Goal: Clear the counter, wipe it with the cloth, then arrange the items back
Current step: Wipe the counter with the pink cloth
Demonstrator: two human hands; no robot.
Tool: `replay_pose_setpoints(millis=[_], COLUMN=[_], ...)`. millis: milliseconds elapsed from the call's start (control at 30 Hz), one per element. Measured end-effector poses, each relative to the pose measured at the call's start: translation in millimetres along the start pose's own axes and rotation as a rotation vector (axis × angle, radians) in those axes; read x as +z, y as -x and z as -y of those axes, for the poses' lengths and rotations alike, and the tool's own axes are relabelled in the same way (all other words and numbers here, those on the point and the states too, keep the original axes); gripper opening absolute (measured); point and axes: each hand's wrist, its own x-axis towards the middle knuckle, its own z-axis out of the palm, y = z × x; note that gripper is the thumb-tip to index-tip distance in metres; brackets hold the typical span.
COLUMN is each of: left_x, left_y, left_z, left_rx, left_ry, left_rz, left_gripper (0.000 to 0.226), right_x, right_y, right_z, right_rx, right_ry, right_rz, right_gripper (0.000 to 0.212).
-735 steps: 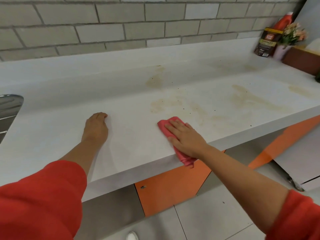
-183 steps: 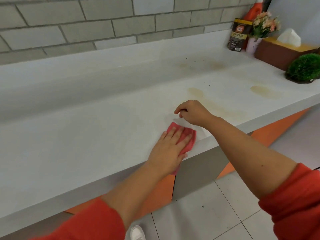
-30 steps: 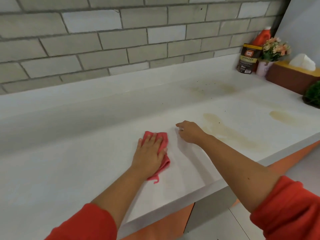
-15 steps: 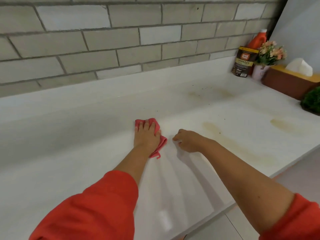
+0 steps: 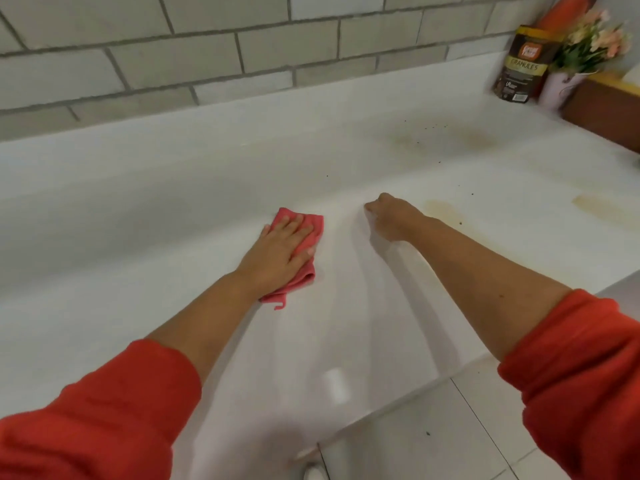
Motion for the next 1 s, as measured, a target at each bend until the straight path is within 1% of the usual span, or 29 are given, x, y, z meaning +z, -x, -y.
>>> replay_pose_setpoints(millis=[67, 133, 200, 267, 333, 400, 467, 500, 567, 600, 667, 700, 733, 767, 833, 900, 1000], left_x=[4.3, 8.7, 14.0, 18.2, 20.4, 22.3, 26.4, 29.8, 36.9, 38.1, 30.1, 24.4, 17.5, 8.8, -5.2, -10.0, -7.6], left_y=[18.2, 34.7, 48.5, 61.3, 73.7, 85.1, 95.7, 99.1, 102.3, 102.4, 100.8, 99.1, 98.1, 97.5, 97.0, 96.5, 97.7], left_z=[-9.2, -19.6, -32.5, -48.5, -63.6, -78.0, -95.2, -103.7, -117.8, -122.3, -121.4, -116.9, -111.2, -104.9, -94.0, -85.8, -73.2], left_rx=[0.039, 0.067, 0.078, 0.094, 0.094, 0.064, 0.008, -0.021, -0.084, -0.13, -0.278, -0.347, -0.398, -0.433, -0.466, -0.489, -0.496], left_ry=[-0.005, -0.013, -0.017, -0.013, -0.018, -0.017, 0.017, 0.078, 0.3, 0.473, 0.961, 1.171, 1.299, 1.329, 1.213, 1.099, 1.003], left_rz=[0.006, 0.008, 0.02, 0.024, 0.02, 0.013, -0.01, -0.028, -0.06, -0.062, -0.107, -0.177, -0.283, -0.389, -0.531, -0.565, -0.545], left_gripper=[0.066, 0.08, 0.084, 0.082, 0.073, 0.06, 0.056, 0.056, 0.056, 0.058, 0.066, 0.063, 0.054, 0.045, 0.035, 0.032, 0.03], right_x=[2.6, 6.0, 8.0, 6.5, 3.5, 0.3, -0.6, -0.2, 4.3, 8.8, 24.5, 35.7, 48.6, 61.7, 83.1, 90.8, 83.0], right_y=[6.1, 13.2, 21.5, 31.6, 42.8, 56.3, 72.2, 81.3, 99.5, 109.5, 130.7, 141.8, 152.9, 162.3, 177.7, 183.0, 174.1], right_z=[-0.5, 0.7, 4.6, 10.6, 16.8, 22.9, 29.3, 33.4, 42.2, 46.9, 57.7, 63.6, 69.4, 74.8, 80.1, 71.3, 38.9], right_rx=[-0.009, -0.042, -0.088, -0.126, -0.173, -0.21, -0.236, -0.246, -0.251, -0.24, -0.198, -0.176, -0.16, -0.153, -0.165, -0.218, -0.313], right_ry=[0.007, 0.0, -0.048, -0.118, -0.148, -0.171, -0.185, -0.187, -0.2, -0.218, -0.274, -0.288, -0.263, -0.197, -0.045, 0.011, 0.045], right_rz=[0.002, -0.041, -0.119, -0.151, -0.149, -0.154, -0.169, -0.169, -0.152, -0.149, -0.159, -0.163, -0.166, -0.166, -0.145, -0.13, -0.135], right_gripper=[0.043, 0.047, 0.052, 0.053, 0.051, 0.049, 0.047, 0.045, 0.041, 0.04, 0.039, 0.039, 0.04, 0.045, 0.059, 0.061, 0.061])
